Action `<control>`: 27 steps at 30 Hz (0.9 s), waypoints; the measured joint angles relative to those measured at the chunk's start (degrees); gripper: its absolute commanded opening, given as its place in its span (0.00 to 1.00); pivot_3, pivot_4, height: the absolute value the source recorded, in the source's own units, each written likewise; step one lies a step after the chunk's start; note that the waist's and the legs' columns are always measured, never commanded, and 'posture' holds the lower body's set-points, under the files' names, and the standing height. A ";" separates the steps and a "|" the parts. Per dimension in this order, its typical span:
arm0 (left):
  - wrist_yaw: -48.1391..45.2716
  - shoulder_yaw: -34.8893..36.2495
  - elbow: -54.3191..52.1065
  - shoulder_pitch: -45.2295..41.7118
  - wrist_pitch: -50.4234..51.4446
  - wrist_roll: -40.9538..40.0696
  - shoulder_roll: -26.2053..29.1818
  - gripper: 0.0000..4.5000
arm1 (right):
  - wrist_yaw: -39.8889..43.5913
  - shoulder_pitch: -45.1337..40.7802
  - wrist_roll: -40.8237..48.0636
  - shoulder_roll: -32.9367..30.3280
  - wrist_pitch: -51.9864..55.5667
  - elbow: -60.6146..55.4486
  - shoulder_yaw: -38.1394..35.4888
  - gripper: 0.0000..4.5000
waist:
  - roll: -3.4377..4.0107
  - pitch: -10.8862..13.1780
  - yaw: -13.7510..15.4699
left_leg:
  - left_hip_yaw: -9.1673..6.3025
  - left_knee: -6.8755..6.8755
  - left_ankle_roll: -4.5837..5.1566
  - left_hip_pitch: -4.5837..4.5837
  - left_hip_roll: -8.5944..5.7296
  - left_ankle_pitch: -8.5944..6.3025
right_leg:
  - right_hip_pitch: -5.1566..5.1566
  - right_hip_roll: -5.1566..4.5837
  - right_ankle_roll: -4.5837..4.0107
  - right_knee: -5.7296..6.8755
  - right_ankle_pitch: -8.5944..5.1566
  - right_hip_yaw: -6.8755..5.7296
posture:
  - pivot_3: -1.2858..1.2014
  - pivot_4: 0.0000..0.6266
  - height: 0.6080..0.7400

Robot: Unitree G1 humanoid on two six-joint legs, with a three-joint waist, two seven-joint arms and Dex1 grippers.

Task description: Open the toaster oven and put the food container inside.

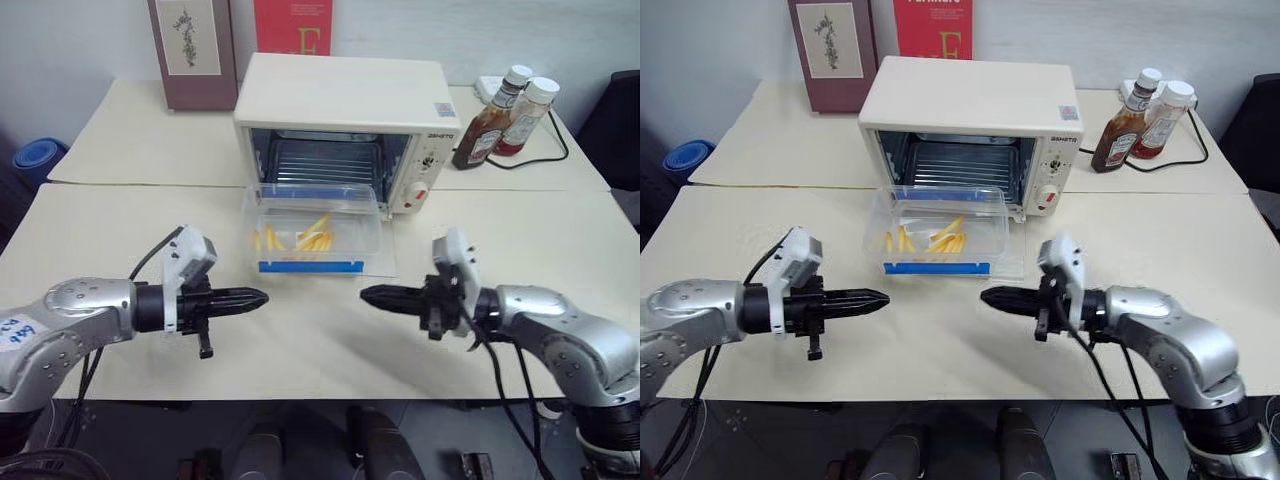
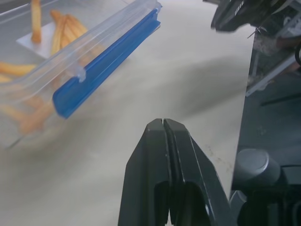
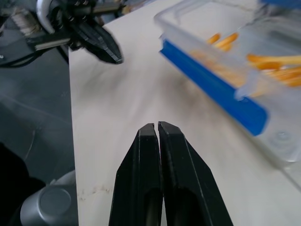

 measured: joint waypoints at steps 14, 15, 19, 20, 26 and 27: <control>13.82 -8.84 31.41 -26.84 -13.04 26.62 -27.06 0.00 | -14.10 -25.06 -18.88 20.22 -15.28 34.98 0.88 0.01 | 0.01 0.00 -0.74 | -0.03 0.05 -0.03 -0.06 -0.03 0.11 | -0.10 -0.05 0.20 0.18 0.13 -0.05 | 0.52 0.24 1.00; 14.99 -8.77 32.76 -27.98 -14.46 27.98 -28.19 0.00 | -14.19 -26.17 -19.30 20.46 -16.18 36.40 0.33 0.01 | 0.01 0.00 -0.88 | -0.01 -0.02 -0.04 -0.09 -0.01 0.11 | -0.13 -0.05 0.20 0.24 0.13 -0.05 | 0.52 0.24 1.00; 17.30 -7.39 34.71 -28.62 -17.12 31.17 -30.26 0.00 | -13.49 -26.56 -19.79 20.46 -16.94 38.23 -1.39 0.01 | 0.02 0.00 -1.69 | 0.15 -0.22 -0.20 -0.12 0.00 0.15 | -0.24 -0.10 0.21 0.16 0.12 -0.05 | 0.52 0.24 1.00; 17.56 -6.62 34.63 -28.34 -16.87 31.18 -30.41 0.00 | -13.11 -25.98 -19.59 20.34 -16.61 37.65 -1.58 0.01 | 0.02 0.00 -1.78 | 0.16 -0.25 -0.20 -0.15 0.01 0.15 | -0.28 -0.11 0.21 0.16 0.12 -0.05 | 0.52 0.24 1.00; 10.58 2.08 22.49 -18.65 -7.46 21.67 -25.04 0.00 | -8.89 -15.57 -12.98 15.02 -7.41 22.27 -3.83 0.01 | 0.02 0.01 -1.64 | 0.09 -0.34 -0.08 -0.19 0.05 0.09 | -0.34 -0.12 0.20 0.17 0.12 -0.07 | 0.52 0.24 1.00; 8.15 3.93 20.28 -16.73 -4.45 18.34 -23.19 0.00 | -8.34 -13.44 -11.25 13.52 -4.92 18.48 -4.33 0.01 | 0.02 0.01 -1.51 | 0.07 -0.29 -0.05 -0.19 0.04 0.07 | -0.32 -0.12 0.21 0.19 0.12 -0.07 | 0.52 0.24 1.00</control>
